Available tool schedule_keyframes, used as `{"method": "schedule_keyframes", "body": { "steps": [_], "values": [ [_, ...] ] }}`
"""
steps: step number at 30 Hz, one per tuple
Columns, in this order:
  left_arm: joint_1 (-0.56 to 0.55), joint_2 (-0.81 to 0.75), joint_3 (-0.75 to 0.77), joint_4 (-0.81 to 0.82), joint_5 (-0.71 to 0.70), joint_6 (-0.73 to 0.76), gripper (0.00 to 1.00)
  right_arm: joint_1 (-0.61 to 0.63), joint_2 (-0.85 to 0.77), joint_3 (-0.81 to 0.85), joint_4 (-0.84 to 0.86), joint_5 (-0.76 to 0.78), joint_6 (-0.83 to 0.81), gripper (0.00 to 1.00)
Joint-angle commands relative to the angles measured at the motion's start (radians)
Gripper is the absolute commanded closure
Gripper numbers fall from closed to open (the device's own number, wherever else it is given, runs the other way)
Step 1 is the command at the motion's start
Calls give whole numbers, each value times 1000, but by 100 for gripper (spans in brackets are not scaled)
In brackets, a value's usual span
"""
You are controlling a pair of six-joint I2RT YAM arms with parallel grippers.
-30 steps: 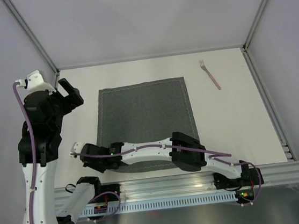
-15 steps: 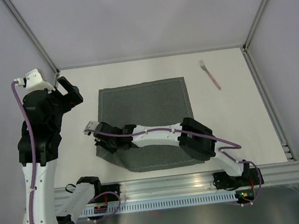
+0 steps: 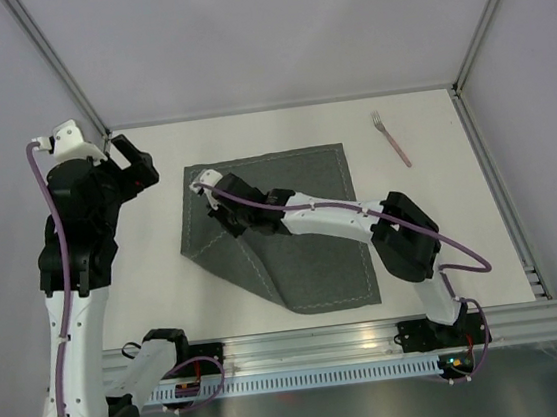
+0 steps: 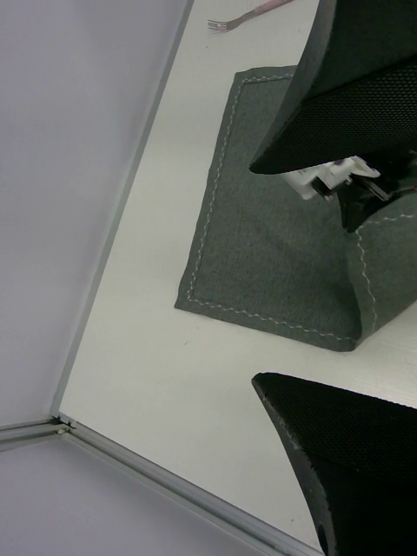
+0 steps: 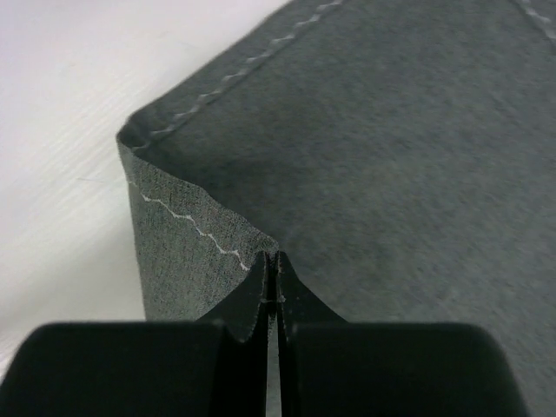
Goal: Fold the napkin, place the utensils inside, and roll it up
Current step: Fold the napkin at the center of the board.
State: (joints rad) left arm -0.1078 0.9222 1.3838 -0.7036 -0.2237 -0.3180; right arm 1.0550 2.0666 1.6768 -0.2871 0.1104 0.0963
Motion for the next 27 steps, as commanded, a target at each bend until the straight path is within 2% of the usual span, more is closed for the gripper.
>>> {"method": "schedule_keyframes", "body": {
  "steps": [1,12,27],
  "values": [
    [3,10,-8,53,40,-30,2,-56,-72,-31,45,20,-33,100],
    [3,44,-38,87,70,-36,2,-269,-118,-118,98,11,-55,100],
    [3,50,-88,110,70,-29,2,-434,-122,-147,144,5,-50,99]
  ]
}}
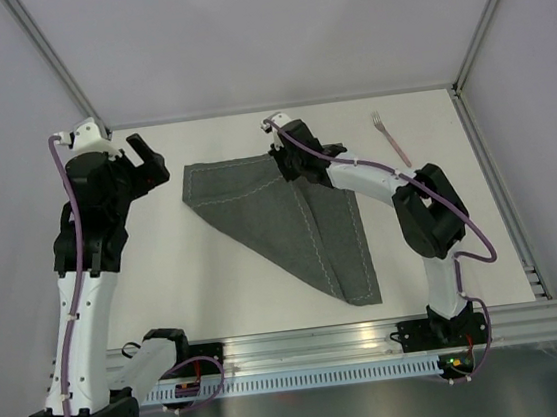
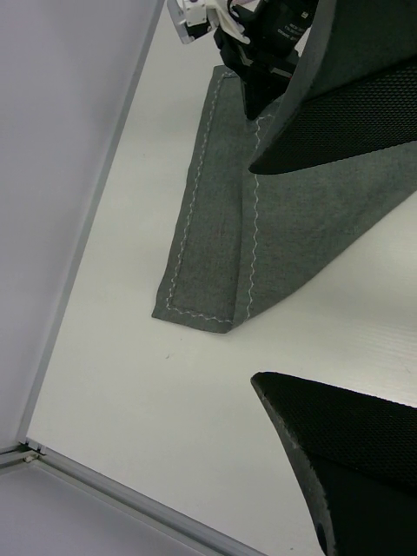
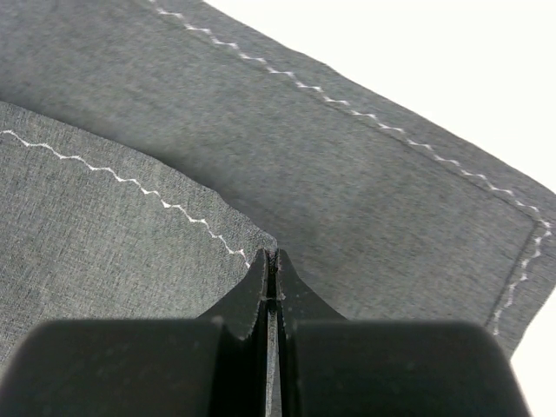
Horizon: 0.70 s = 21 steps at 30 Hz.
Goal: Fold the napkin, place the utensils inside, and roll it up
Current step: Fold the napkin at the center of the board.
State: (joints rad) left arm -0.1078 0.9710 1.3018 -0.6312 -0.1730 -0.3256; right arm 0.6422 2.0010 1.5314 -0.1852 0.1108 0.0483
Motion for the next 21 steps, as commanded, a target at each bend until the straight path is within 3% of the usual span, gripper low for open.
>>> {"method": "schedule_keyframes", "body": {
  "steps": [1,21],
  "values": [
    [3,3,-7,38,20,-21,2,-29,-54,-4,46,4,-1,100],
    [3,34,-21,56,27,-26,2,-162,-59,-4,73,-31,25,100]
  ]
}}
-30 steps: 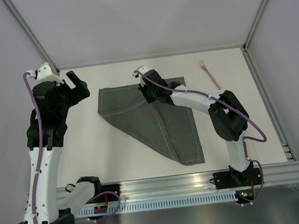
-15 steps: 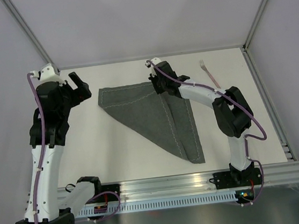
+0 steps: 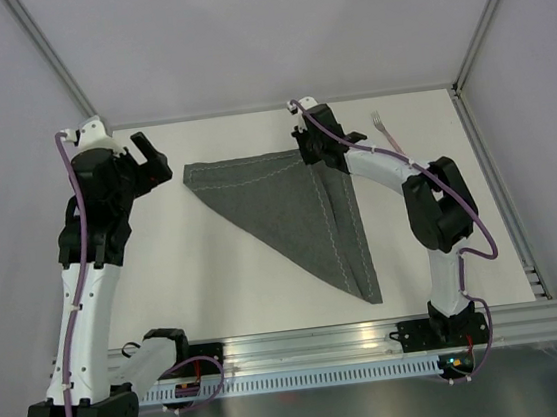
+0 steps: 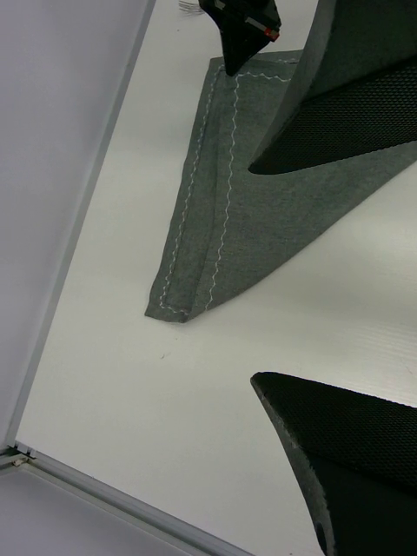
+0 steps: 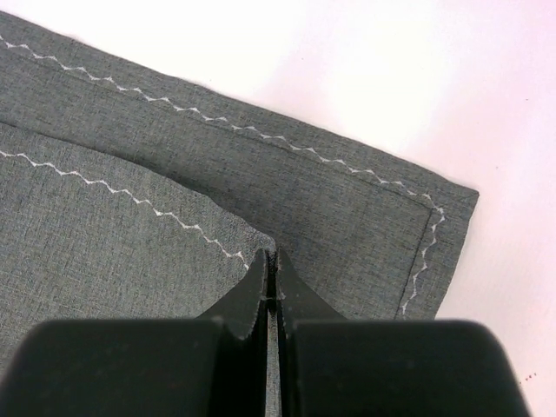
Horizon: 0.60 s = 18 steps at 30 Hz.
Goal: Fold the napkin, place the utensils inside, and roll it up
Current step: Fold the napkin at the center of the board.
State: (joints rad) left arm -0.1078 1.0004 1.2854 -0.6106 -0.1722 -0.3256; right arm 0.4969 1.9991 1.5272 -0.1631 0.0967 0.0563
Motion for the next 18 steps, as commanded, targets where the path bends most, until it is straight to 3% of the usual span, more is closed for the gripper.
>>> {"method": "schedule_keyframes", "body": {
  "steps": [1,18],
  "values": [
    [3,6,-5,37,25,-24,2,-24,-59,2,53,-18,19,99],
    [3,27,-14,48,30,-27,2,-101,-43,4,73,-25,27,100]
  ]
}}
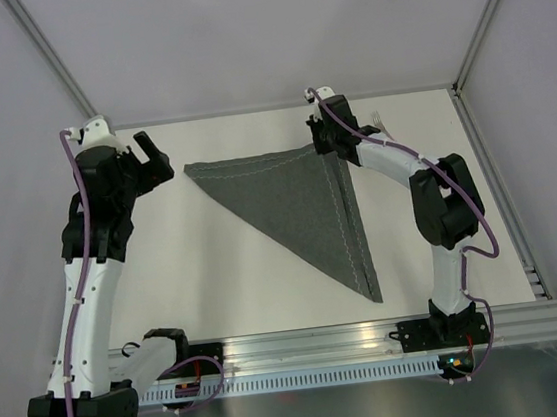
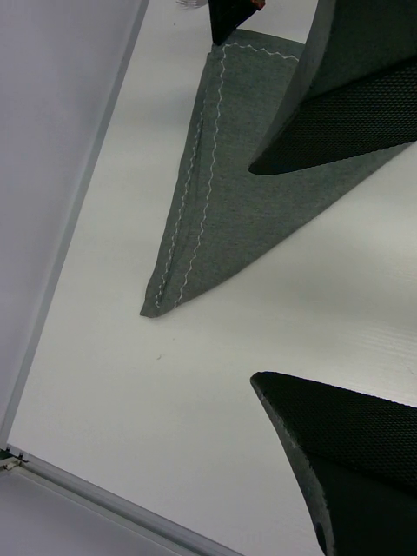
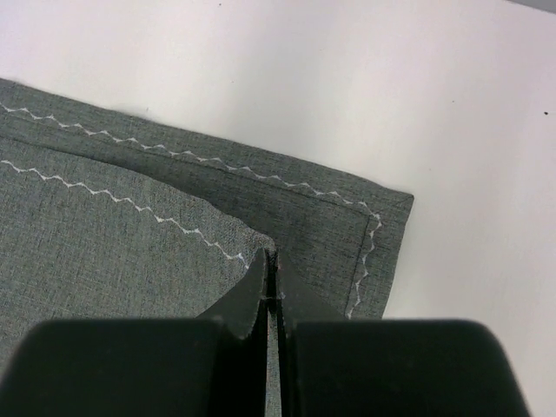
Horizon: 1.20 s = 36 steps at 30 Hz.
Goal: Fold the napkin, place the utensils inside, and roll it up
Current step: Fold the napkin at the center of the board.
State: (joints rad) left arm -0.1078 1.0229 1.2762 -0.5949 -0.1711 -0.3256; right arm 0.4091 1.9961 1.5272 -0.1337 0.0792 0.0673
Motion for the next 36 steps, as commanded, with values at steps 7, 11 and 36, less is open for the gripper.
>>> {"method": "schedule_keyframes", "body": {
  "steps": [7,11,36],
  "values": [
    [3,6,-12,35,27,-29,2,-33,-25,5,48,-6,12,100],
    [3,9,-14,37,27,-29,2,-44,-20,2,52,-6,8,99],
    [3,23,-40,49,22,-29,2,-73,15,7,74,5,-7,100]
  ]
}}
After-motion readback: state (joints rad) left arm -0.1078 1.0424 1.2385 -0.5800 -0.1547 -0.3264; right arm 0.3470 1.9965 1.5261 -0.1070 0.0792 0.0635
